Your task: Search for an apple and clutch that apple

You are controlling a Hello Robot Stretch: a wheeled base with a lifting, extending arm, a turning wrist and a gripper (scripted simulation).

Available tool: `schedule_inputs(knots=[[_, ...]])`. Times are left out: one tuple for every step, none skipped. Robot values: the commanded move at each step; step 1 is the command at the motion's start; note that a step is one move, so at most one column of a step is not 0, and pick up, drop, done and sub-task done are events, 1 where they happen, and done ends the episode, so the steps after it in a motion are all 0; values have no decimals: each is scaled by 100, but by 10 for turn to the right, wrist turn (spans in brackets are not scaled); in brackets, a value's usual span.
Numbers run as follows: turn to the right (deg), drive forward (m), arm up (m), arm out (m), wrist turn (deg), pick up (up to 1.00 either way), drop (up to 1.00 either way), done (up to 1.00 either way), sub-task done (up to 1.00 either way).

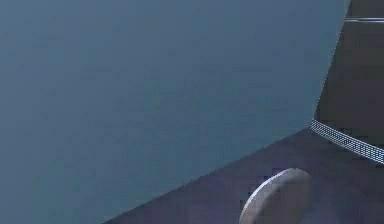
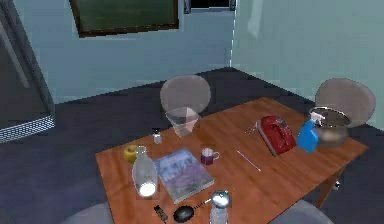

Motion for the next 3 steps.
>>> schedule_inputs(knots=[[-150,0,0,0,0,0,0,0,0],[-30,0,0,0,0,0,0,0,0],[450,0,0,0,0,0,0,0,0]])
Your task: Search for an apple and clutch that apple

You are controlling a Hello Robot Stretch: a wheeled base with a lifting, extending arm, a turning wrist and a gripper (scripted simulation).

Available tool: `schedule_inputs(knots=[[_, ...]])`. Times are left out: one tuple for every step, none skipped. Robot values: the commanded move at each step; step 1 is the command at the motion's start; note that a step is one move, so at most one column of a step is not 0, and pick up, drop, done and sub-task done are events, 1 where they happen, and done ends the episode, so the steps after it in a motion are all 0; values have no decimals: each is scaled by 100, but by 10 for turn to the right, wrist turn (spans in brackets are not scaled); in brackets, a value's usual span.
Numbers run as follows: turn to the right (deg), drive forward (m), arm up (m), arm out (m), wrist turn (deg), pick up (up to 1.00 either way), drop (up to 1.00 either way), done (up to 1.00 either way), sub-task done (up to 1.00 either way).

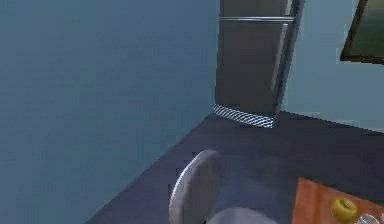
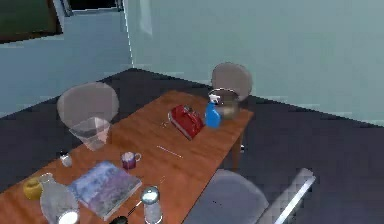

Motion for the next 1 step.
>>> schedule_inputs(knots=[[450,0,0,0,0,0,0,0,0]])
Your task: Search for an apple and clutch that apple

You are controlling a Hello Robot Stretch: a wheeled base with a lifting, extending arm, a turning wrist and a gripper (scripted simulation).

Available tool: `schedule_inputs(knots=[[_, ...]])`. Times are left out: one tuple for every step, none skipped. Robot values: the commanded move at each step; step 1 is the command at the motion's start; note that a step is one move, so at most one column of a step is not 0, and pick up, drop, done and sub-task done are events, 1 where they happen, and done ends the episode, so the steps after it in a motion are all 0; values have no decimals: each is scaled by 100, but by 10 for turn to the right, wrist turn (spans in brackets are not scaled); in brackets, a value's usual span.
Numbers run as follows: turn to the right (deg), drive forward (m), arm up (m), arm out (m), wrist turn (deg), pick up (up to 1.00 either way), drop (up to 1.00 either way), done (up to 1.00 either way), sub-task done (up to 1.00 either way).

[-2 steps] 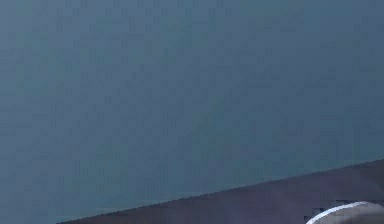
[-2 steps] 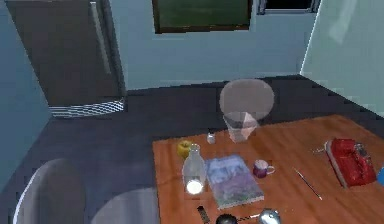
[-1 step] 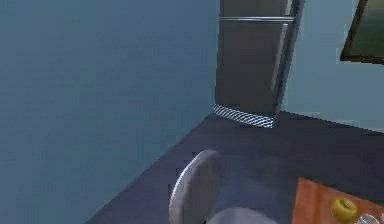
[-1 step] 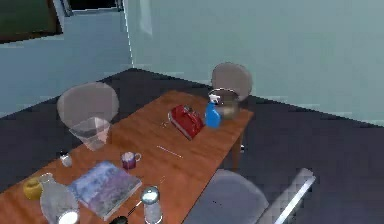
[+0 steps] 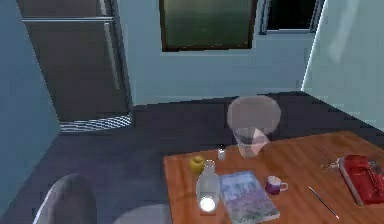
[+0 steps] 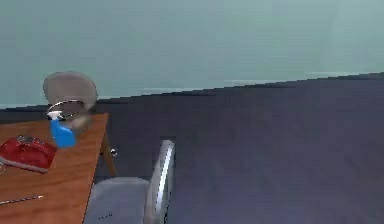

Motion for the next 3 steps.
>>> schedule_inputs(knots=[[450,0,0,0,0,0,0,0,0],[60,0,0,0,0,0,0,0,0],[0,10,0,0,0,0,0,0,0]])
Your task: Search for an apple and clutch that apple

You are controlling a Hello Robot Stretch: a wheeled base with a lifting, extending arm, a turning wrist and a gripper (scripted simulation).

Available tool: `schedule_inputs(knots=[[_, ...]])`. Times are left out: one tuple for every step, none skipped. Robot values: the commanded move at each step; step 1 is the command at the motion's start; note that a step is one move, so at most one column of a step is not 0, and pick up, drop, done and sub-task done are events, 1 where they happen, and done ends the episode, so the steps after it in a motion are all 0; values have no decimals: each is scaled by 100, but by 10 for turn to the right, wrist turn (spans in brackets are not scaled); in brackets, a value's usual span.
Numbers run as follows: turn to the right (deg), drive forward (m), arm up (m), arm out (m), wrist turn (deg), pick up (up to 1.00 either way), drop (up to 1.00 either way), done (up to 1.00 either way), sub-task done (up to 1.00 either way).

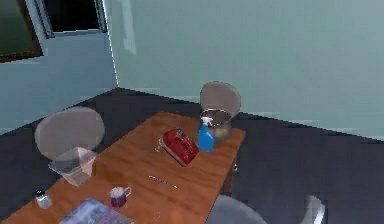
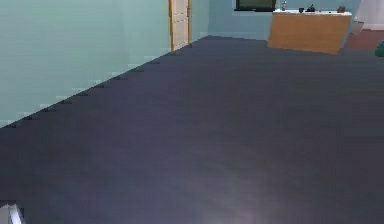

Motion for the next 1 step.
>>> schedule_inputs(knots=[[-450,0,0,0,0,0,0,0,0]])
